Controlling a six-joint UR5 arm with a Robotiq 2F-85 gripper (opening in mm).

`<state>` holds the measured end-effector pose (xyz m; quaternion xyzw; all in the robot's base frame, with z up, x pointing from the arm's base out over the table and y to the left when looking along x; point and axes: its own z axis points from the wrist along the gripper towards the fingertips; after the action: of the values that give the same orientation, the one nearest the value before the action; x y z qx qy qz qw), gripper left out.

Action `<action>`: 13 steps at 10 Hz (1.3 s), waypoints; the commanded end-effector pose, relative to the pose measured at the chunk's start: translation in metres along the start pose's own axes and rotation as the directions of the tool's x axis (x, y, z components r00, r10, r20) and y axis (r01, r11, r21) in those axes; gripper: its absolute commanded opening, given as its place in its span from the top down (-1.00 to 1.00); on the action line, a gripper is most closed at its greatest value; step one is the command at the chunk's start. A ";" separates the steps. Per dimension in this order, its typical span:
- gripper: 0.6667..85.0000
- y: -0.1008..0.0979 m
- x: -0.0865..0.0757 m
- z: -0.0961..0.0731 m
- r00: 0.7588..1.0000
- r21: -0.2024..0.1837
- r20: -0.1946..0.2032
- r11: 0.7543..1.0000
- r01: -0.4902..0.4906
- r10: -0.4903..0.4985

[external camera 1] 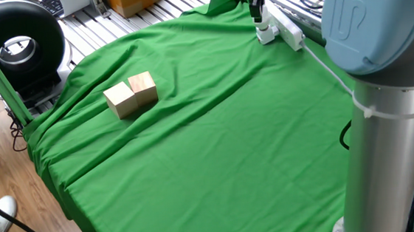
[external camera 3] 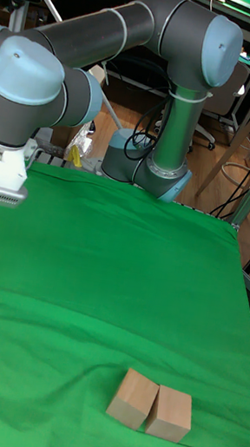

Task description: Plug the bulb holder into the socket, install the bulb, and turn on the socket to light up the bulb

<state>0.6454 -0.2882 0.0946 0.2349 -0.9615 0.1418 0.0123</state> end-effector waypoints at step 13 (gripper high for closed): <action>-0.48 -0.006 -0.009 -0.003 0.990 -0.005 0.034 0.990 -0.138 0.138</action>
<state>0.6522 -0.2917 0.0961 0.1656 -0.9747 0.1500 -0.0051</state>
